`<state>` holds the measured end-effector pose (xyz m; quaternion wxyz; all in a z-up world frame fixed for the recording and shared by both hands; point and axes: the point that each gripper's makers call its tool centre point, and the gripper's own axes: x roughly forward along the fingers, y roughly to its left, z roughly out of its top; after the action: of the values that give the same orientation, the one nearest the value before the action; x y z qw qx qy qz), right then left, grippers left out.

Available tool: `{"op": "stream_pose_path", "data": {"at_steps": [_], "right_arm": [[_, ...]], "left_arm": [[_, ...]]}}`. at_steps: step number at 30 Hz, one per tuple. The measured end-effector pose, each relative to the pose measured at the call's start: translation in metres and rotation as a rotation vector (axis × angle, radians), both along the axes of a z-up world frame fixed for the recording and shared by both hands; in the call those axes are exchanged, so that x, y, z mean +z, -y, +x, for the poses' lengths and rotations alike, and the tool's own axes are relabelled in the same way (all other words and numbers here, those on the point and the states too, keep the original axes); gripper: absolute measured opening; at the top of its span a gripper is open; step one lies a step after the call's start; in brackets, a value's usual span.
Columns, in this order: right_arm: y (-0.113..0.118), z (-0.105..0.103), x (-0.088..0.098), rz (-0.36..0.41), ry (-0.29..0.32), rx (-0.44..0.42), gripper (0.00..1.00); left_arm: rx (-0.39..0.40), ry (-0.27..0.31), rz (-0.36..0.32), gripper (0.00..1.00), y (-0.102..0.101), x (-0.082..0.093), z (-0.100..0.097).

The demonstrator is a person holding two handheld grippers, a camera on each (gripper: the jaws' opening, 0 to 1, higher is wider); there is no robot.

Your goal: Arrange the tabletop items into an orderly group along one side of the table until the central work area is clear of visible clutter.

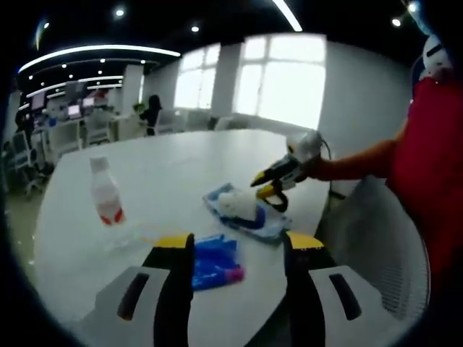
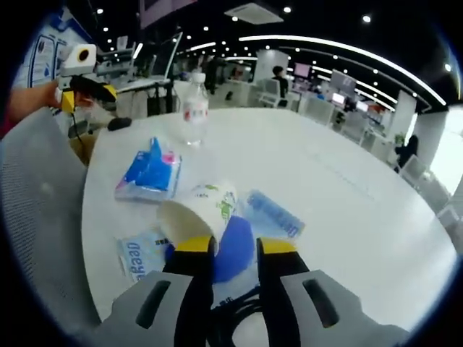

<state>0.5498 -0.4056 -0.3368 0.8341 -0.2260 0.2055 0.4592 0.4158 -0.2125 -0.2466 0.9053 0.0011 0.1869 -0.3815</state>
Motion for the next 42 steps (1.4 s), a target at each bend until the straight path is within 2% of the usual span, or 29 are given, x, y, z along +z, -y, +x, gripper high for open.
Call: {"op": "stream_pose_path", "data": {"at_steps": [10,22,29,39,42], "right_arm": [[-0.009,-0.003,0.003,-0.015,0.043,0.072,0.04],[-0.011,-0.005,0.005,-0.031,0.06,0.119,0.02],[-0.01,-0.007,0.018,-0.039,0.05,0.144,0.02],[-0.007,-0.007,0.044,-0.043,-0.028,0.148,0.02],[-0.011,-0.012,0.055,-0.022,-0.081,0.148,0.01]], "left_arm": [[-0.002,-0.003,0.002,0.45,0.0,-0.001,0.0],[-0.014,-0.004,0.013,0.47,0.001,-0.003,0.001],[-0.033,0.002,0.022,0.48,0.003,-0.002,0.002],[-0.07,0.015,0.036,0.48,0.013,0.0,0.005],[-0.083,0.022,0.038,0.48,0.017,0.001,0.005]]}}
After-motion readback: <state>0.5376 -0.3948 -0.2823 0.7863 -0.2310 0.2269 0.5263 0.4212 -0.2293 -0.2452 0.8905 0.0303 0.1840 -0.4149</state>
